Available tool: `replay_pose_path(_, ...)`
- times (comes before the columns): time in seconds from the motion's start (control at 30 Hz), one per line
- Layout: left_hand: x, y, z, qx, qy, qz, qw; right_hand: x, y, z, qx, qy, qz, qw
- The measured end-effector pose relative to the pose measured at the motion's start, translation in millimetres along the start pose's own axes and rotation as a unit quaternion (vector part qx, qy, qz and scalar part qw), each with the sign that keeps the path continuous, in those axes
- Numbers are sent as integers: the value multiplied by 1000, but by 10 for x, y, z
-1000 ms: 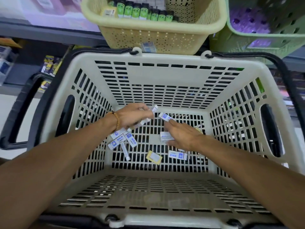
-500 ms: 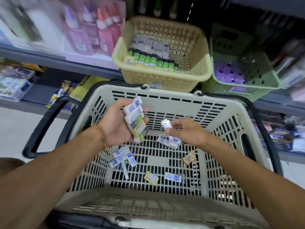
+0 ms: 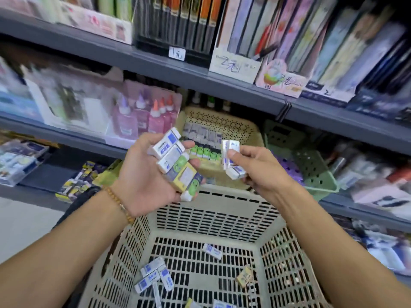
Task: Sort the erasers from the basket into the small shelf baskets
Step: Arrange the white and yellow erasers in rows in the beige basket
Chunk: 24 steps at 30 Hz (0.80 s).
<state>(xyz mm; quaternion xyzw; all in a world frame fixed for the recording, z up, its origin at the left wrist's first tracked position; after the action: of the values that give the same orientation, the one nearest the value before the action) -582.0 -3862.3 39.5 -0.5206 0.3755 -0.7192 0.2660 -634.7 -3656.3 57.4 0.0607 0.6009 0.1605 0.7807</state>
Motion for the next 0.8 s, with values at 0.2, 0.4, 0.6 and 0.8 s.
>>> replay_pose_path(0.2, 302, 20, -164, -28, -17, 19, 999, -82, 54, -824, 59, -115, -46, 991)
replay_pose_path(0.4, 472, 108, -319, -14, -40, 33, 999, -31, -25, -1621, 67, -154, 56, 984)
replay_pose_path(0.6, 495, 159, -334, 25, -54, 39, 997, 28, -135, -1978, 71, -109, 167, 977)
replay_pose_path(0.8, 506, 98, -315, 34, -65, 40, 996, 80, 44, -2039, 149, -125, 109, 975)
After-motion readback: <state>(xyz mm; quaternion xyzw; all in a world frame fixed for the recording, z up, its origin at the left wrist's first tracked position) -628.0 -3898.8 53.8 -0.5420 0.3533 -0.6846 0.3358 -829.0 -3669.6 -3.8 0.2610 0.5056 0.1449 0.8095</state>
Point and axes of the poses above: each hand's wrist, its own z-axis away from the middle knuckle, its own y-axis out of the back of the hand, x = y × z, the point moved 3 cm from there along -z, towards the middle knuckle, and after that the axes turned 7 degrees about -y, right-handed, at the moved point
